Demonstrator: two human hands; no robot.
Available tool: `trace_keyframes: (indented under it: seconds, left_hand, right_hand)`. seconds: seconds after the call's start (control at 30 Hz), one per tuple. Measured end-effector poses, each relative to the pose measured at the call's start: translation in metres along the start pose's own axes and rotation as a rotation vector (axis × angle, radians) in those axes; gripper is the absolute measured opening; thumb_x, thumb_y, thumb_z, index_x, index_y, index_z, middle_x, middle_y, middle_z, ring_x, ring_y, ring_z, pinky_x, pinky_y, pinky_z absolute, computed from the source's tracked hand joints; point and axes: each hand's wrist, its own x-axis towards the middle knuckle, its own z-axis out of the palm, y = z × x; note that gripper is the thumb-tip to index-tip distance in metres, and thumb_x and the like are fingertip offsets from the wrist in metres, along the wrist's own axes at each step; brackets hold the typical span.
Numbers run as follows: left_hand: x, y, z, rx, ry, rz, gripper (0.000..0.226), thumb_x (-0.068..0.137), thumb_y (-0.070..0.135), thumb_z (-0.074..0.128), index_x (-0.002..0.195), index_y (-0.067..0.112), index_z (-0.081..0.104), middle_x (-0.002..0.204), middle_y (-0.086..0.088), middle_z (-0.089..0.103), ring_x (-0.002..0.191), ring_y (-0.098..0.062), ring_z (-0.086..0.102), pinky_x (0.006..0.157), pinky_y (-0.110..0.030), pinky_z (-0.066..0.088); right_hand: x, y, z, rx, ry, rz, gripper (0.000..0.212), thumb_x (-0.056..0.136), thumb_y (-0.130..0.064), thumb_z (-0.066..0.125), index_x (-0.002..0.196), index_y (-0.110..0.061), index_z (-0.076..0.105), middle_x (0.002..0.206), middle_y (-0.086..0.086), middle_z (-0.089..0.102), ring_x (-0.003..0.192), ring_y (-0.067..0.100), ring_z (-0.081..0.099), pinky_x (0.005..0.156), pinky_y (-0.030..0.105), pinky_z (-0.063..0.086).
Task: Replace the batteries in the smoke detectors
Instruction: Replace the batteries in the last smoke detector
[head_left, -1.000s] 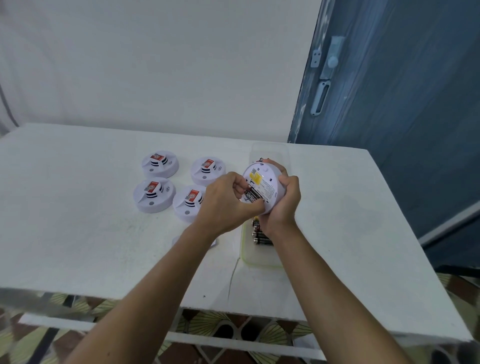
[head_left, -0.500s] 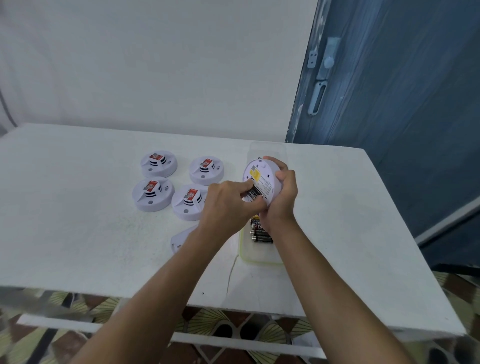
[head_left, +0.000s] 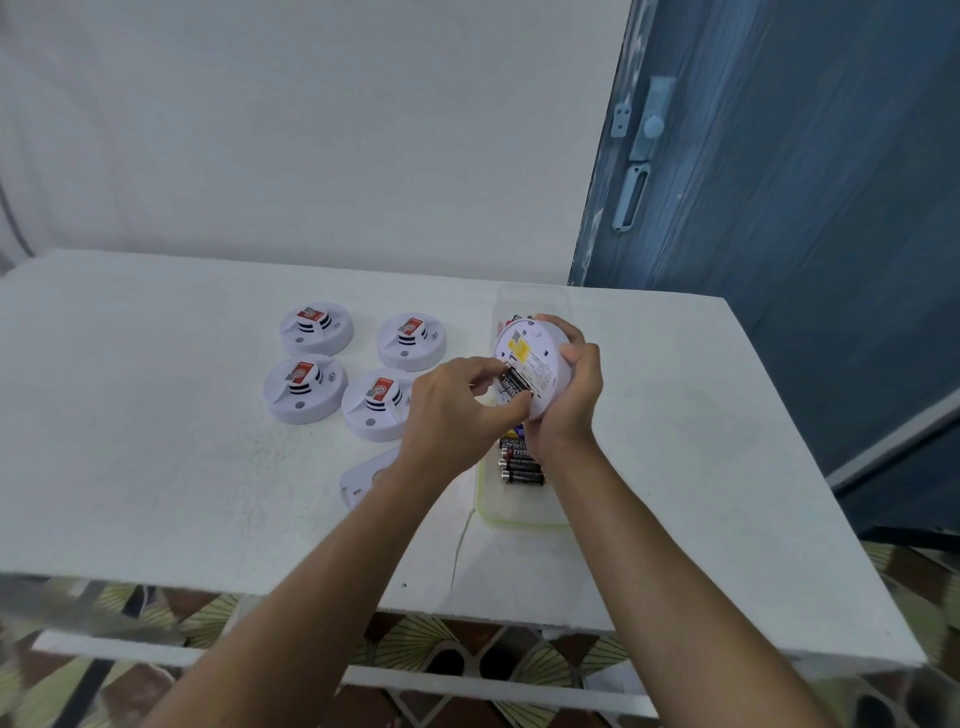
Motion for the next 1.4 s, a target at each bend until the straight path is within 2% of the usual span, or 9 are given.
trace_keyframes:
  seconds: [0.03, 0.17, 0.3, 0.5, 0.87, 1.03, 1.13, 1.27, 1.4]
  left_hand:
    - [0.001, -0.001, 0.000, -0.023, -0.004, -0.009, 0.039, 0.072, 0.034, 0.081, 0.107, 0.019, 0.072, 0.098, 0.009, 0.071, 0.088, 0.000, 0.064, 0.077, -0.009, 0.049]
    - [0.005, -0.006, 0.000, -0.180, -0.088, -0.098, 0.036, 0.071, 0.036, 0.083, 0.100, 0.022, 0.065, 0.094, 0.008, 0.068, 0.088, -0.005, 0.062, 0.075, -0.018, 0.053]
    - [0.007, -0.011, -0.002, -0.248, -0.140, -0.088, 0.040, 0.069, 0.037, 0.086, 0.097, 0.023, 0.061, 0.090, 0.006, 0.062, 0.079, -0.003, 0.054, 0.065, -0.013, 0.045]
    - [0.009, -0.020, -0.001, -0.223, -0.124, -0.066, 0.043, 0.064, 0.039, 0.088, 0.094, 0.023, 0.060, 0.081, 0.010, 0.056, 0.070, 0.000, 0.047, 0.062, -0.011, 0.040]
    - [0.005, -0.027, -0.001, -0.207, -0.123, -0.045, 0.045, 0.065, 0.039, 0.087, 0.094, 0.019, 0.059, 0.081, 0.006, 0.054, 0.069, -0.003, 0.044, 0.059, -0.013, 0.039]
    - [-0.001, -0.017, 0.002, -0.205, -0.138, -0.034, 0.033, 0.074, 0.032, 0.083, 0.084, 0.019, 0.055, 0.080, 0.010, 0.054, 0.059, 0.005, 0.045, 0.057, -0.009, 0.036]
    - [0.002, -0.014, 0.003, -0.215, -0.154, -0.066, 0.037, 0.073, 0.034, 0.083, 0.091, 0.018, 0.054, 0.083, 0.009, 0.058, 0.065, 0.004, 0.049, 0.062, -0.013, 0.040]
    - [0.007, -0.012, 0.002, -0.271, -0.130, -0.105, 0.059, 0.068, 0.034, 0.087, 0.116, 0.022, 0.055, 0.091, 0.005, 0.063, 0.078, -0.003, 0.059, 0.069, -0.017, 0.048]
    - [0.004, -0.011, 0.009, -0.274, -0.081, -0.072, 0.057, 0.071, 0.033, 0.085, 0.122, 0.022, 0.062, 0.095, 0.003, 0.065, 0.084, -0.008, 0.062, 0.077, -0.020, 0.053]
  right_hand:
    - [0.000, -0.001, 0.000, 0.007, -0.008, -0.004, 0.042, 0.071, -0.028, 0.043, 0.105, -0.013, 0.063, 0.106, 0.018, 0.061, 0.093, 0.034, 0.060, 0.064, 0.033, 0.051]
    - [-0.002, -0.002, -0.001, 0.022, -0.036, -0.021, 0.045, 0.073, -0.029, 0.043, 0.109, -0.010, 0.061, 0.111, 0.022, 0.058, 0.097, 0.036, 0.061, 0.068, 0.034, 0.053]
    - [-0.004, -0.003, 0.000, 0.035, -0.055, 0.017, 0.047, 0.074, -0.030, 0.042, 0.112, -0.010, 0.059, 0.111, 0.021, 0.059, 0.094, 0.034, 0.061, 0.069, 0.033, 0.053]
    - [-0.007, 0.001, 0.002, 0.038, -0.049, 0.033, 0.049, 0.073, -0.031, 0.041, 0.113, -0.010, 0.058, 0.113, 0.018, 0.056, 0.095, 0.033, 0.056, 0.068, 0.031, 0.047]
    - [-0.009, 0.007, -0.001, 0.011, -0.051, 0.027, 0.049, 0.074, -0.033, 0.041, 0.114, -0.010, 0.059, 0.115, 0.017, 0.059, 0.099, 0.033, 0.056, 0.072, 0.034, 0.047]
    - [-0.005, 0.004, -0.001, 0.054, -0.029, 0.047, 0.053, 0.074, -0.033, 0.041, 0.117, -0.008, 0.058, 0.116, 0.021, 0.059, 0.098, 0.033, 0.059, 0.067, 0.031, 0.052]
    - [-0.003, 0.002, -0.002, 0.061, -0.028, 0.041, 0.052, 0.074, -0.033, 0.042, 0.117, -0.009, 0.058, 0.121, 0.023, 0.058, 0.101, 0.034, 0.060, 0.067, 0.031, 0.055]
    - [-0.002, 0.001, -0.002, 0.097, -0.039, 0.027, 0.045, 0.079, -0.029, 0.040, 0.115, -0.009, 0.058, 0.118, 0.023, 0.057, 0.096, 0.034, 0.061, 0.062, 0.030, 0.056]
    - [0.000, 0.001, -0.003, 0.090, 0.002, -0.021, 0.043, 0.075, -0.031, 0.043, 0.109, -0.011, 0.061, 0.114, 0.020, 0.060, 0.097, 0.034, 0.061, 0.065, 0.033, 0.056]
